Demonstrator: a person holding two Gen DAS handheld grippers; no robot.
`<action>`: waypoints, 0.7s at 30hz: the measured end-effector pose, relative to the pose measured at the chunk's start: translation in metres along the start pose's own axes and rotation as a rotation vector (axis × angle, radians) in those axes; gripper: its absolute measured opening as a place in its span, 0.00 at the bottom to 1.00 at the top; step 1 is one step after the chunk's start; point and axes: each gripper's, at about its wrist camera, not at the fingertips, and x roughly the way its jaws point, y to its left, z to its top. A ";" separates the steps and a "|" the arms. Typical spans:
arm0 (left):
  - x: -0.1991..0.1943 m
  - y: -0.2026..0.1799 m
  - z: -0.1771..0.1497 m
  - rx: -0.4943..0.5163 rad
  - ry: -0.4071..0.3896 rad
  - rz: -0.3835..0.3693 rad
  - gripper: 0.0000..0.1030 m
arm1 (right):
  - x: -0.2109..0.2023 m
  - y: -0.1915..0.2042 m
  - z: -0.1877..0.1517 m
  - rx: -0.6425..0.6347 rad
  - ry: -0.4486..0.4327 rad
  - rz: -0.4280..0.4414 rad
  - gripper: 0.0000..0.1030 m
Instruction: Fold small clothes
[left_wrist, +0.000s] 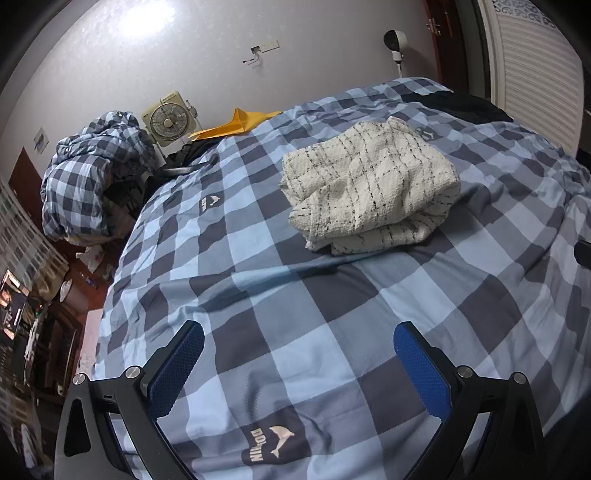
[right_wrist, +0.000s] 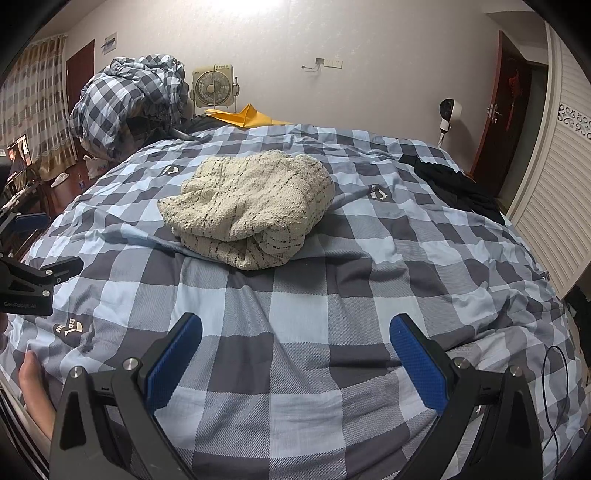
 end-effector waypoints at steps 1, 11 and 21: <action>0.000 0.000 0.000 0.001 0.000 -0.002 1.00 | 0.000 0.000 0.000 0.000 0.001 0.000 0.97; 0.001 0.000 -0.001 0.007 0.002 -0.007 1.00 | 0.002 0.000 -0.001 -0.004 0.003 0.002 0.97; 0.000 -0.003 -0.001 0.017 0.000 -0.038 1.00 | 0.008 -0.002 -0.003 -0.020 0.018 0.005 0.97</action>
